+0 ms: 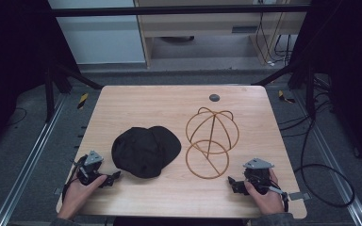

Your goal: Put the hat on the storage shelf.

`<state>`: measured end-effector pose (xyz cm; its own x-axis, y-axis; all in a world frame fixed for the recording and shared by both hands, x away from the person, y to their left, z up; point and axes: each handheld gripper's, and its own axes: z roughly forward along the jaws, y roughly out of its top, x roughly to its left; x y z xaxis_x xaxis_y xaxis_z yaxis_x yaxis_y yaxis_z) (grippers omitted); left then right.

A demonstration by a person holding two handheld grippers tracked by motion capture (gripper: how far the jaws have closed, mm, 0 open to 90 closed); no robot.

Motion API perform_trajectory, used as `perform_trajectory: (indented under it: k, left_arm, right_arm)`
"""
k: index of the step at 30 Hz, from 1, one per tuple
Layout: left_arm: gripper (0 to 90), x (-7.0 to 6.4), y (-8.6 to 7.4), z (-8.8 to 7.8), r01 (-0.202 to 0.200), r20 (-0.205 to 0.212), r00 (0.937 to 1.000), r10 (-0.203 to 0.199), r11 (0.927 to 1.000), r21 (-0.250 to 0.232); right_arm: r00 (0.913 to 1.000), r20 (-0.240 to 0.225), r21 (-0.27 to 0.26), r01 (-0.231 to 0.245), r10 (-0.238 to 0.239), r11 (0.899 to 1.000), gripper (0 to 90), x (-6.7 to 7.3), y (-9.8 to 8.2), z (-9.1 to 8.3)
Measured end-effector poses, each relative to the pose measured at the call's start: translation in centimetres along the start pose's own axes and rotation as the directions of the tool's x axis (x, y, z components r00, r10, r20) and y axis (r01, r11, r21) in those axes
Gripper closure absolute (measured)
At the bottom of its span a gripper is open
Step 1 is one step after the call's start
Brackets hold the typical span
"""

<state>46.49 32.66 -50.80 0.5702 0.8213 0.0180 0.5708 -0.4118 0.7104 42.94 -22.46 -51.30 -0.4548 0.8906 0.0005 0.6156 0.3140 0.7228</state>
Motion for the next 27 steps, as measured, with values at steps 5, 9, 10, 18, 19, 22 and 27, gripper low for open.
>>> perform_trajectory:
  k: [5, 9, 10, 18, 19, 22, 27]
  left_arm:
    - [4.2, -0.6, 0.5, -0.8, -0.031, 0.038, 0.9988, 0.030, 0.9994, 0.012]
    - [3.8, -1.1, 1.2, -2.2, -0.063, 0.067, 0.9959, 0.061, 0.9978, 0.022]
    - [3.8, -1.3, 1.4, -2.7, -0.081, 0.075, 0.9941, 0.078, 0.9963, 0.030]
    - [4.7, -3.5, 3.9, -5.6, -0.153, 0.132, 0.9806, 0.145, 0.9870, 0.051]
    - [5.1, -3.9, 4.4, -6.0, -0.154, 0.144, 0.9787, 0.146, 0.9870, 0.045]
    - [5.8, -4.8, 6.2, -7.0, -0.180, 0.142, 0.9748, 0.172, 0.9829, 0.042]
    - [5.8, -5.3, 8.5, -7.5, -0.198, 0.142, 0.9716, 0.189, 0.9792, 0.045]
  right_arm:
    - [1.0000, 0.000, 0.000, 0.000, 0.000, 1.000, 1.1, 0.0, 0.0, 0.0]
    - [1.0000, 0.000, 0.000, 0.000, 0.000, 1.000, 1.1, 0.0, 0.0, 0.0]
    - [1.0000, 0.000, 0.000, 0.000, 0.000, 1.000, 1.1, 0.0, 0.0, 0.0]
    - [1.0000, 0.000, 0.000, 0.000, 0.000, 1.000, 1.1, 0.0, 0.0, 0.0]
    - [1.0000, 0.000, 0.000, 0.001, -0.001, 1.000, 1.1, 0.0, 0.0, 0.0]
    - [1.0000, 0.000, 0.000, 0.000, 0.000, 1.000, 1.1, 0.0, 0.0, 0.0]
    - [1.0000, 0.000, 0.000, 0.000, 0.000, 1.000, 1.1, 0.0, 0.0, 0.0]
